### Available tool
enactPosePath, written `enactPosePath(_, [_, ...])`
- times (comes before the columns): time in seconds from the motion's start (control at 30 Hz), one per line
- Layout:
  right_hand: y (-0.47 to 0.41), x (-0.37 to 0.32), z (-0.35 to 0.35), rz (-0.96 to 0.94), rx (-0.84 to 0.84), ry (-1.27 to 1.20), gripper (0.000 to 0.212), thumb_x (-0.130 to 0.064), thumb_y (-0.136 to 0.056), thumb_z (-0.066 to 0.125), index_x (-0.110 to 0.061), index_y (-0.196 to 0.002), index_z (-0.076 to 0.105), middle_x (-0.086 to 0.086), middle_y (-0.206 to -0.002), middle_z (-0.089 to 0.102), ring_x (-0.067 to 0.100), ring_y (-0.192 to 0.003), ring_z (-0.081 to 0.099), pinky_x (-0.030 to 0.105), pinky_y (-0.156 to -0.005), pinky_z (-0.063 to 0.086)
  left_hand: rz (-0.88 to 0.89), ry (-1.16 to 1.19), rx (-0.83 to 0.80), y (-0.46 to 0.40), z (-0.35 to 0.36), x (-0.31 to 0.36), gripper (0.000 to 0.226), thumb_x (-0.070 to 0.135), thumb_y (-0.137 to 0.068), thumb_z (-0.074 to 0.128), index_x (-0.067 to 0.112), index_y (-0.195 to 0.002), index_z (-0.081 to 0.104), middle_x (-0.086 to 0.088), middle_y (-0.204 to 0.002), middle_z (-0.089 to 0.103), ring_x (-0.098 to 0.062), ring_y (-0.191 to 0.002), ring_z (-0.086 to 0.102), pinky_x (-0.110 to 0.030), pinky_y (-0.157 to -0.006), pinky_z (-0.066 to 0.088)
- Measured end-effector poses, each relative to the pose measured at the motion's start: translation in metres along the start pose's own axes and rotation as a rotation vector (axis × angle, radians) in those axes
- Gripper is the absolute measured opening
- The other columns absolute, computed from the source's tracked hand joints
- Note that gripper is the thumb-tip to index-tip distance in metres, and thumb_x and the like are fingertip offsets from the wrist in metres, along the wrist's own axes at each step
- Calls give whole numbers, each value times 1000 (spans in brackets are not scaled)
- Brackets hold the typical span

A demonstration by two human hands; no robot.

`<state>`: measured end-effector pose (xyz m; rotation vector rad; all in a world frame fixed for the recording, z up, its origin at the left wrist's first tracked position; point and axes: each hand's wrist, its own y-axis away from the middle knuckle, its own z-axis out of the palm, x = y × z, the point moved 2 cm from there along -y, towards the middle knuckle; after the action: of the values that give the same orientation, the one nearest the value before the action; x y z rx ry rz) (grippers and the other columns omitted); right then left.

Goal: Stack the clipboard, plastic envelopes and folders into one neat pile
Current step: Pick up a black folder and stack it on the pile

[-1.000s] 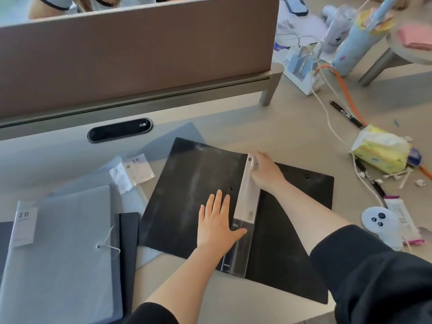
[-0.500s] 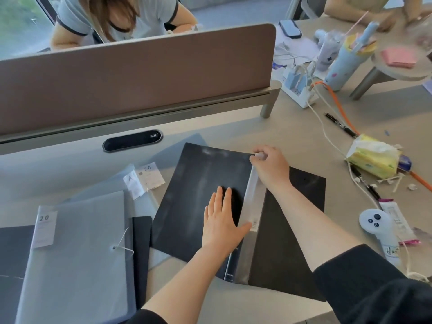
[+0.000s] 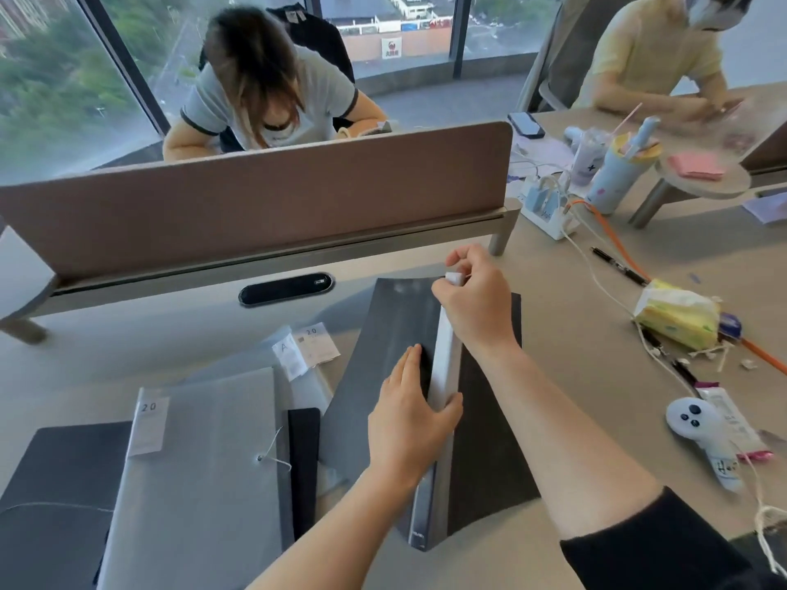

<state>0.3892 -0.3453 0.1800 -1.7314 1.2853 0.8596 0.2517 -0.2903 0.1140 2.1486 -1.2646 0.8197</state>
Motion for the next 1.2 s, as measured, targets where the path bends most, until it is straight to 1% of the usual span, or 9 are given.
enactPosePath(0.17, [13,-32,22,-86,-2,-30,23,-3,-75,63,-20,-86,53,-1,-77,53,13,-66,49,22,-61,45,17,36,92,17,-38,-6,55,44,-88,60,30,-140,48,14,-125,64,-9,-108,64,-33,-90,55])
enactPosePath(0.3, [24,-56,40,-179,-5,-82,25,-2,-79,64,-21,-93,55,3,-88,56,16,-74,55,16,-62,47,26,80,187,27,-63,-15,5,30,-88,59,26,-89,56,7,-79,65,-13,-66,58,-38,-64,54])
enactPosePath(0.37, [30,-65,49,-193,-27,-140,27,-9,-84,64,-26,-102,55,3,-98,56,16,-79,57,17,-65,51,2,107,225,28,-72,-25,19,27,-87,58,19,-75,46,0,-65,57,-21,-58,52,-44,-57,50])
enactPosePath(0.63, [49,-46,74,-6,-118,-273,33,-30,-93,59,-33,-124,48,-1,-123,54,16,-95,62,38,-83,59,47,282,260,14,-132,-51,17,30,-90,57,15,-83,59,-4,-75,65,-24,-69,65,-52,-64,57])
enactPosePath(0.8, [63,-14,89,186,-214,-224,44,-30,-93,61,-34,-132,44,-7,-130,47,15,-112,55,42,-99,52,101,318,286,5,-179,-61,6,13,-93,62,9,-95,67,0,-89,71,-12,-81,68,-36,-70,62])
enactPosePath(0.93, [75,0,94,329,-272,-228,60,-33,-93,63,-27,-146,35,-2,-145,44,16,-129,45,39,-110,40,7,538,300,2,-205,-77,11,9,-95,59,9,-99,69,0,-89,72,-15,-80,67,-22,-61,57])
enactPosePath(1.03, [88,5,100,462,-363,-278,67,-40,-95,59,-23,-151,27,-1,-148,42,23,-135,42,39,-110,36,-121,712,290,5,-215,-96,12,16,-97,59,14,-100,70,-6,-94,73,-21,-85,70,-33,-71,60])
enactPosePath(1.17, [103,5,113,476,-402,-365,14,-17,-97,58,-21,-111,57,-1,-119,65,19,-105,61,32,-93,46,-265,848,329,14,-219,-134,11,20,-95,62,16,-93,72,-4,-84,74,-19,-74,71,-31,-61,59])
enactPosePath(1.2, [107,5,117,470,-415,-373,14,-11,-96,57,-19,-106,61,4,-116,68,21,-102,64,32,-90,49,-296,862,331,16,-219,-144,11,23,-94,63,16,-93,73,-4,-83,75,-18,-71,72,-32,-60,60])
